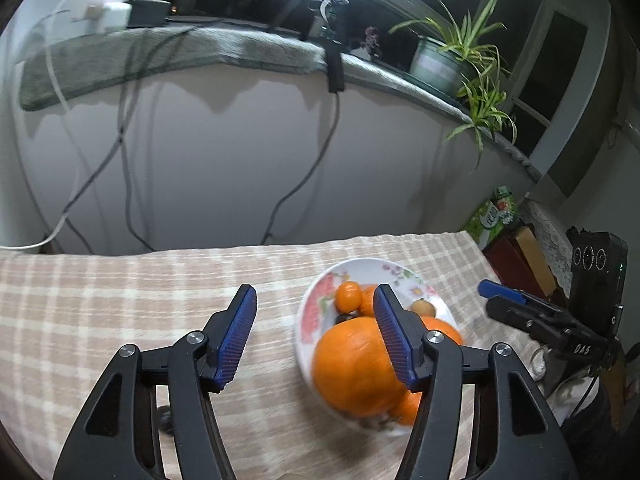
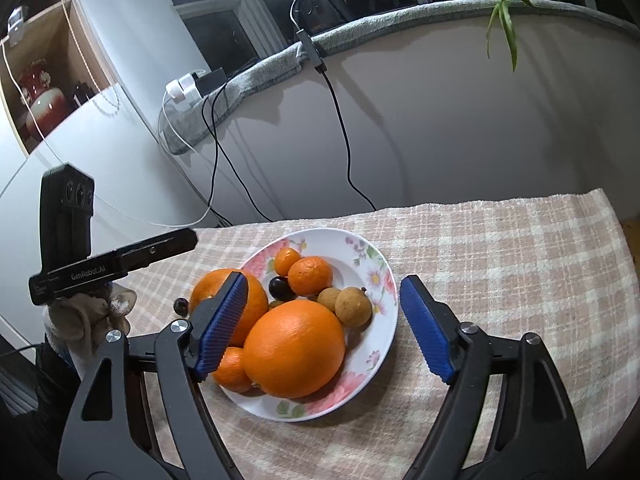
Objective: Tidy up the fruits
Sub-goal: 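Move the left gripper to the dark plum on the tablecloth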
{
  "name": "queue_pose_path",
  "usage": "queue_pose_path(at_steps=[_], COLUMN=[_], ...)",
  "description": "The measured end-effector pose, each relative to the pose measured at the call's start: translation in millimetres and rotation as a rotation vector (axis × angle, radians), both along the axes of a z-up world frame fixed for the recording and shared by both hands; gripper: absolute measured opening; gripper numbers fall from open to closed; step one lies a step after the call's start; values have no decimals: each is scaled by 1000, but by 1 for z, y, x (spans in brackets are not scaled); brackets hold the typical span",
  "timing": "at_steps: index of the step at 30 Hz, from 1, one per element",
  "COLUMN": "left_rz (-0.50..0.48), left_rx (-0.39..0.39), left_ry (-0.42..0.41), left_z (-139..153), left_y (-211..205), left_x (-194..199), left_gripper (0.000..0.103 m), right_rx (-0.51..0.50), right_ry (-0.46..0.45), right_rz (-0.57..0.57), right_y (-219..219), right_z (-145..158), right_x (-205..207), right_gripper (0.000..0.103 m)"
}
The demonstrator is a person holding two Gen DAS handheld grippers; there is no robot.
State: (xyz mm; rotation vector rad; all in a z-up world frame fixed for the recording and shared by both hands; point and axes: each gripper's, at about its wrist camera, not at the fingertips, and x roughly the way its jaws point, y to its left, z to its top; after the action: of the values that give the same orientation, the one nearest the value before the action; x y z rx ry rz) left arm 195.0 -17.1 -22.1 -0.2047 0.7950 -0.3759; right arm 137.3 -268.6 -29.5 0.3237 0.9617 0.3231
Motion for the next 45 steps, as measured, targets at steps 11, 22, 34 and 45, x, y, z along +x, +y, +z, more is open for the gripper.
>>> queue_pose_path(at_steps=[11,22,34,45], left_rz=[97,188,315,290], left_rx=[20,97,155,145], left_ry=[-4,-39,-38,-16], left_z=[1,-4,-25,-46], left_y=[44,73,122,116], left_x=[-32,-74,-119,-120], left_gripper=[60,60,60,60], right_rx=[72,103,95,-195], right_ry=[5,-2,-53,-69], right_rz=[-45,-29,-5,-36], right_y=[-3,4,12,22], right_z=[6,9,10,1], right_x=[-12,-29,-56,-76], right_gripper=[95,101,101,101])
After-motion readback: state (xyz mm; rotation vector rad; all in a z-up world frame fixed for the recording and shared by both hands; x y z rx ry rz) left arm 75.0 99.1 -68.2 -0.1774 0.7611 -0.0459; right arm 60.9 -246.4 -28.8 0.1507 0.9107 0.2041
